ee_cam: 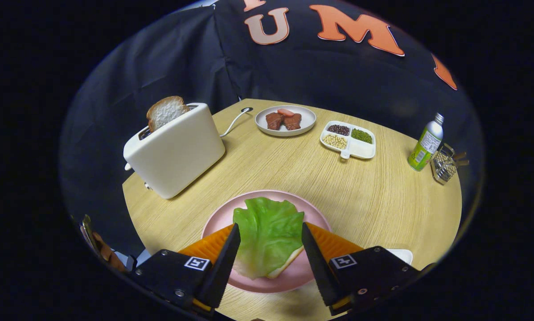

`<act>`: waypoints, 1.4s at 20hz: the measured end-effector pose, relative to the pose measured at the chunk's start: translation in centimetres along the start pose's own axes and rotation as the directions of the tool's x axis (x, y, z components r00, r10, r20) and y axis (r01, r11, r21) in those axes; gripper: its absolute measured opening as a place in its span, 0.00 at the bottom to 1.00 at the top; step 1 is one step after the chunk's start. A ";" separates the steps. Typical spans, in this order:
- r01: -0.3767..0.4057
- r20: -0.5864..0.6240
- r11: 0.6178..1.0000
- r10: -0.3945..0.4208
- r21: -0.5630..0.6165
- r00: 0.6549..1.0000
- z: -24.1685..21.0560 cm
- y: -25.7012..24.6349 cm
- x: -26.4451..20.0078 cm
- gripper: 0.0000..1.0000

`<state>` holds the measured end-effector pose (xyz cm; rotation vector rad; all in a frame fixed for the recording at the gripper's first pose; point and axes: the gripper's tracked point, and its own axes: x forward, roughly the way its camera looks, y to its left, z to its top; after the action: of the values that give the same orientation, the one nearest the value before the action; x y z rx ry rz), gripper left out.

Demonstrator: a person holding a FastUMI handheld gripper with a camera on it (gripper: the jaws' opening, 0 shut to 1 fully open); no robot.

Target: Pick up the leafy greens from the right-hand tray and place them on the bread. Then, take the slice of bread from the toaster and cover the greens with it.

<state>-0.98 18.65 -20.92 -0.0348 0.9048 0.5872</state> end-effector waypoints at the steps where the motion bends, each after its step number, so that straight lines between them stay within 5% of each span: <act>1: 0.004 0.008 1.000 -0.004 0.002 1.000 0.5 0.0 -0.3 0.86; 10: 0.015 0.240 0.999 -0.007 -0.034 0.971 8.0 3.1 -2.6 0.97; 20: 0.106 0.536 0.987 -0.025 -0.121 0.844 16.3 6.9 -4.9 0.97; 28: 0.033 0.527 0.986 0.059 -0.163 0.848 19.2 12.5 -3.5 0.98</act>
<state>5.20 32.73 -3.62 -0.0146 0.3122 0.6417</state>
